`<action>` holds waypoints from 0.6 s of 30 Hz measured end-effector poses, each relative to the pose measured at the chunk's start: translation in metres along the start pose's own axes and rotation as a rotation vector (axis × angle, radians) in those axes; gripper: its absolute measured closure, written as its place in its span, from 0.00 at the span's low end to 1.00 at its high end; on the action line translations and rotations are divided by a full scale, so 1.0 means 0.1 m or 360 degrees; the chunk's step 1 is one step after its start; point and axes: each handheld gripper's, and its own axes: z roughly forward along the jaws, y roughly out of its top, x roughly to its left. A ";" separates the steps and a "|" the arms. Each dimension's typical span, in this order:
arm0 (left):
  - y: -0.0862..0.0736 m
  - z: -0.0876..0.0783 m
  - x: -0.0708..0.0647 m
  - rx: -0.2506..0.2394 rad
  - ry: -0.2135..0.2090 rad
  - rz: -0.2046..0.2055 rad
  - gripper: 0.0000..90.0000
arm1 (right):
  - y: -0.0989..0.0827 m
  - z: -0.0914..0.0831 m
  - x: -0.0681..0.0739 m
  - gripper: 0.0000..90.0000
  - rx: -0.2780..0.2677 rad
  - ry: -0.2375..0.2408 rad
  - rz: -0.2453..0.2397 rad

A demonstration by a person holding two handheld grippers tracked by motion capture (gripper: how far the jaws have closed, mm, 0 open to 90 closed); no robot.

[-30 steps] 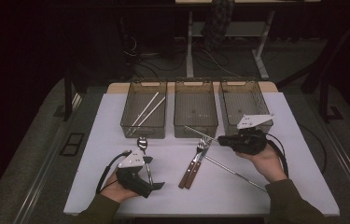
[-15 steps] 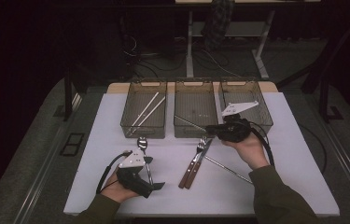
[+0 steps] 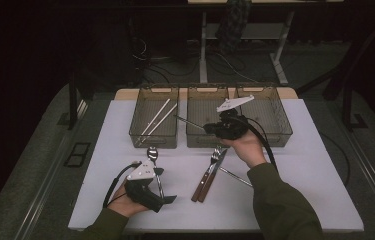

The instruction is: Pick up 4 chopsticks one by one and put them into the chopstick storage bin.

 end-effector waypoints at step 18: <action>0.00 0.01 0.00 0.0007 -0.0005 0.0002 0.00 | 0.44 0.41 0.00 0.95 0.0034 -0.0037 0.0006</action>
